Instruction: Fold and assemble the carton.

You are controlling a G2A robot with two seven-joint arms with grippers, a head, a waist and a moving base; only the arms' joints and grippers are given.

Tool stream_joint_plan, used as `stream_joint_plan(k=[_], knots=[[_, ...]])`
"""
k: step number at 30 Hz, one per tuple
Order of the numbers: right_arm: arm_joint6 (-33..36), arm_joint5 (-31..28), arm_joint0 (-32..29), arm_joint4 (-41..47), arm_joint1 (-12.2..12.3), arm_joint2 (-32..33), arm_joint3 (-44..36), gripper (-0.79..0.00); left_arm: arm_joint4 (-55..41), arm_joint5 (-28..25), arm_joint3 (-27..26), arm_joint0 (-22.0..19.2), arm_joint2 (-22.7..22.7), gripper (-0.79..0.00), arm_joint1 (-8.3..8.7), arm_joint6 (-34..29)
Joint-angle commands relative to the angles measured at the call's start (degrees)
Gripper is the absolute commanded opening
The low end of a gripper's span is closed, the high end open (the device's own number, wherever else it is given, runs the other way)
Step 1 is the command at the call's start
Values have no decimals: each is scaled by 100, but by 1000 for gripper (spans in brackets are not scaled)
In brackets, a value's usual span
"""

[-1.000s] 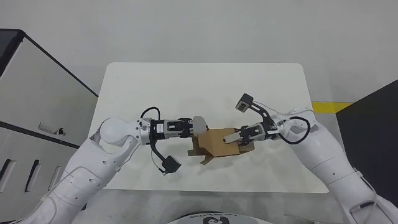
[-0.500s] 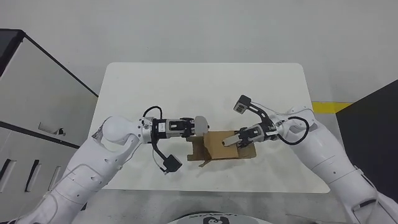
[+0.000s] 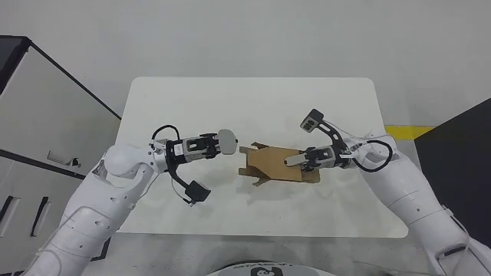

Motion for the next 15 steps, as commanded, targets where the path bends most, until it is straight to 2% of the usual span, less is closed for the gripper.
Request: stream_joint_plan(k=[1, 9, 15], knots=[[0, 5, 4, 22, 0, 7, 11, -785, 2, -7, -8, 19, -11, -785, 3, 12], [-69, 42, -52, 107, -10, 6, -35, -785, -159, 27, -22, 48, -13, -785, -6, -35], [0, -13, -60, 398, 21, -43, -233, -785, -469, 84, 47, 151, -285, -785, 35, 225]])
